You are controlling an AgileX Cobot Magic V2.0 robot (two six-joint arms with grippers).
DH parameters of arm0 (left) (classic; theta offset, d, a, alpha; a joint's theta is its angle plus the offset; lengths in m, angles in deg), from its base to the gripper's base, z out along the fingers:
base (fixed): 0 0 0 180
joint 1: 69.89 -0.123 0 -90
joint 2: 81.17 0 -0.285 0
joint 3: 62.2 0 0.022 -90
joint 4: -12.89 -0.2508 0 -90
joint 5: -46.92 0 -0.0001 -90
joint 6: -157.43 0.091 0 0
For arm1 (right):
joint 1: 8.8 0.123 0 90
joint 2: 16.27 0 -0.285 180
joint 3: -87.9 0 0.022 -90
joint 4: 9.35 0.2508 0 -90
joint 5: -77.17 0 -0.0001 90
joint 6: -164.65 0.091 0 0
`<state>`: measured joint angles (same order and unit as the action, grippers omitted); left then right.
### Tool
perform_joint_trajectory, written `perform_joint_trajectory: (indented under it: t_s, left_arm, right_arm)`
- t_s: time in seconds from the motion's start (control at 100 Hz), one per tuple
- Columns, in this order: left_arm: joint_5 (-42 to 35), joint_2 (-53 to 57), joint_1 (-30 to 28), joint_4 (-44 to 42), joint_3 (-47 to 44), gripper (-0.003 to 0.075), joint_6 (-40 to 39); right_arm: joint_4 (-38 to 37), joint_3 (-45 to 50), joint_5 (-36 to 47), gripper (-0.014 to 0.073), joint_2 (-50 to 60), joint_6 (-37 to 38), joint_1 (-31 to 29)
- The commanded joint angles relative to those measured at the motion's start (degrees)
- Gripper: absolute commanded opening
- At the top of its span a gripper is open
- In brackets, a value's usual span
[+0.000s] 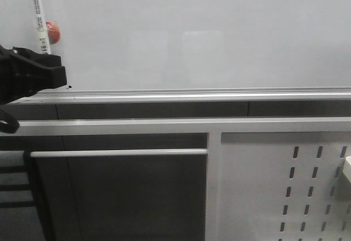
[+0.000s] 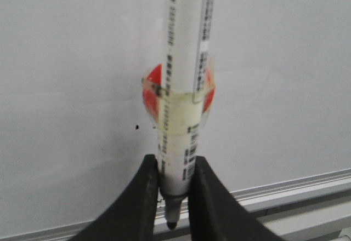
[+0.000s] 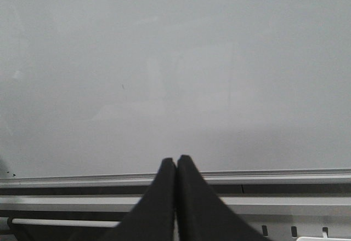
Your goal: Write number 1 on whiteboard
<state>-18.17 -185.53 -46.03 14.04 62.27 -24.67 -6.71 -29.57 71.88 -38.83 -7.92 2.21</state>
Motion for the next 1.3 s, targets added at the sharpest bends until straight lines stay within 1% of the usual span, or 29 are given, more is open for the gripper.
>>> perform_joint_trajectory:
  t_s: [0.0, 0.06, 0.2, 0.32, 0.58, 0.74, 1.05, 1.29]
  left_arm:
    - [-12.3, 3.4, 0.5, -0.3, -0.3, -0.0022, -0.5]
    - [-12.3, 4.0, 0.5, -1.2, -1.0, -0.0022, -0.5]
    - [-12.3, 5.4, 0.5, -6.5, -2.2, -0.0022, -0.5]
    - [-12.3, 5.9, 0.5, -9.4, -2.9, -0.0022, -0.6]
    - [-12.3, 8.1, 0.5, -11.3, -5.6, -0.0022, -2.1]
    - [-12.3, 9.7, 0.5, -13.9, -7.3, -0.0022, -2.1]
    - [-12.3, 10.0, 0.5, -22.1, -10.9, -0.0022, -3.8]
    - [-12.2, 9.7, 0.5, -26.6, -12.6, -0.0022, -6.6]
  right_arm:
    - [-0.7, -2.1, 5.3, -0.0055, -1.1, -0.6, -0.1]
    - [-0.7, -2.1, 5.3, -0.0055, -1.1, -0.6, -0.1]
    - [-0.7, -2.1, 5.3, -0.0055, -1.1, -0.6, -0.1]
    - [-0.7, -2.1, 5.3, -0.0055, -1.1, -0.6, -0.1]
    - [-0.7, -2.1, 4.6, -0.0055, -1.1, -0.6, 1.0]
    - [-0.9, -2.1, 4.4, -0.0055, -1.1, -0.6, 4.5]
    - [-0.9, -2.1, 0.5, -0.0055, -1.1, -0.6, 11.9]
    - [-0.7, -2.0, -0.1, -0.0055, -1.4, -0.6, 16.6]
